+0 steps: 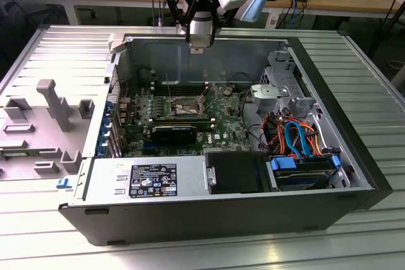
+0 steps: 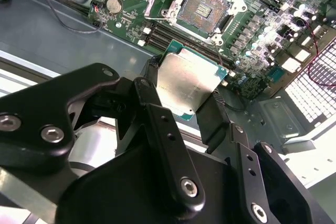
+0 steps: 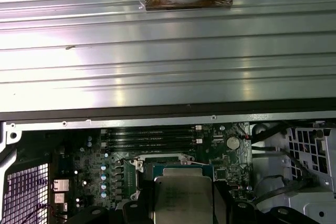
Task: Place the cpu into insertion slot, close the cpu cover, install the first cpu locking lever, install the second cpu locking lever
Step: 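Place the cpu into insertion slot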
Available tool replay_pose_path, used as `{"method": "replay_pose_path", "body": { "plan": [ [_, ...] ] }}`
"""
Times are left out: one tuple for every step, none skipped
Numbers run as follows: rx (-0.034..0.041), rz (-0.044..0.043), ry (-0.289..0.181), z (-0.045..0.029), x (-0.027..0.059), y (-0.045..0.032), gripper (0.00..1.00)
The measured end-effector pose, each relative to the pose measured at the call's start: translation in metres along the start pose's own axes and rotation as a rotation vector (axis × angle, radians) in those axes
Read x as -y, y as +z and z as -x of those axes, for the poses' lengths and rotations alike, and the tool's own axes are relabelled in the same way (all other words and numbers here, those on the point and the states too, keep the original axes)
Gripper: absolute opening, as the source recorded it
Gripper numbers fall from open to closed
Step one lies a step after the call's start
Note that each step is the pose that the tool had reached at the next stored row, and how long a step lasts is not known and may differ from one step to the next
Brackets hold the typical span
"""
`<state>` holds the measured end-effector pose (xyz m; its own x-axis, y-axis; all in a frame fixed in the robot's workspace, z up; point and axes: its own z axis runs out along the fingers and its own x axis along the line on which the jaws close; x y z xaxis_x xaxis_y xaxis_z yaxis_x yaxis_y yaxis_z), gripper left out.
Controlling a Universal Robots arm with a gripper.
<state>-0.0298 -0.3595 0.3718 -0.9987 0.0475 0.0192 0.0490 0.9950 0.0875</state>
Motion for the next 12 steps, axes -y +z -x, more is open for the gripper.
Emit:
{"method": "replay_pose_path", "body": {
  "plan": [
    [0.0001, 0.0, 0.002, 0.0, 0.0, 0.0, 0.54],
    [0.0002, 0.0, 0.002, 0.0, 0.0, 0.0, 0.54],
    [0.0002, -0.0001, 0.003, 0.0, 0.0, 0.0, 0.54],
    [0.0003, 0.0, 0.003, 0.0, 0.0, 0.0, 0.54],
    [0.0003, 0.0, 0.004, 0.0, 0.0, 0.0, 0.54],
    [0.0003, 0.0, 0.004, 0.0, 0.0, 0.0, 0.54],
    [0.0004, 0.0, 0.005, 0.0, 0.0, 0.0, 0.54],
    [0.0004, 0.0, 0.005, 0.0, 0.0, 0.0, 0.54],
    [0.0004, 0.0, 0.005, 0.0, 0.0, 0.0, 0.54],
    [0.0005, 0.0001, 0.006, 0.0, 0.0, 0.0, 0.54],
    [0.0006, 0.0001, 0.006, 0.0, 0.0, 0.0, 0.54],
    [0.0006, 0.0001, 0.006, 0.0, 0.0, 0.0, 0.54]
  ]
}}
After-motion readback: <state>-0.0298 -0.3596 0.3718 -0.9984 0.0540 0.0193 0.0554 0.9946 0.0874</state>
